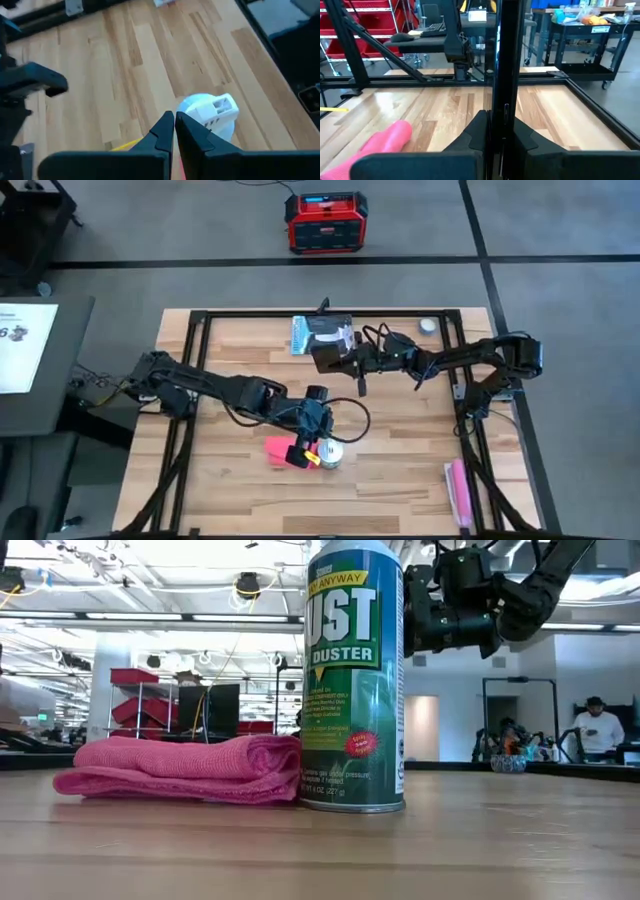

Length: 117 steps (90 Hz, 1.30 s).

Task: Apply microfiber cloth
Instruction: Spray the back of the cellphone using the spray bottle

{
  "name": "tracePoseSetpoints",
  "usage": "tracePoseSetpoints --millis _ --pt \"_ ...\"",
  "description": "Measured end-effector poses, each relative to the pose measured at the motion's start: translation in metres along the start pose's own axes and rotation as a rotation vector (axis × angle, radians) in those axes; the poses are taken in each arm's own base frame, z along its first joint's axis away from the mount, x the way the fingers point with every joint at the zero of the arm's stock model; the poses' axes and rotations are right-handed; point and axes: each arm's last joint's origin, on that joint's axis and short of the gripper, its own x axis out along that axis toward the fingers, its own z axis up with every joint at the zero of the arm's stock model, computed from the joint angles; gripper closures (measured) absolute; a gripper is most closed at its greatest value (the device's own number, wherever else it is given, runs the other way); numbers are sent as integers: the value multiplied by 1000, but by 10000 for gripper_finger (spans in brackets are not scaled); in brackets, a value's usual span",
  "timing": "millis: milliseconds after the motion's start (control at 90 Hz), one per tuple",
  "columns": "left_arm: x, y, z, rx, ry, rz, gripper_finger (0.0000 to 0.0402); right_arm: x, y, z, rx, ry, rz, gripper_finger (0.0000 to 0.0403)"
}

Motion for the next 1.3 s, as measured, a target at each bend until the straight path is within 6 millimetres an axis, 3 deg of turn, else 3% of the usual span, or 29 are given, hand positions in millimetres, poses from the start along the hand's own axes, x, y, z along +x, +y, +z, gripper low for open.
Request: tracePoseSetpoints --millis 778,1300 --pt "0 1 -1 -13 14 -1 402 -6 16 -13 13 -11 -26 387" --pt "1 2 -3 -40 34 0 402 7 22 -36 49 -2 -34 387"
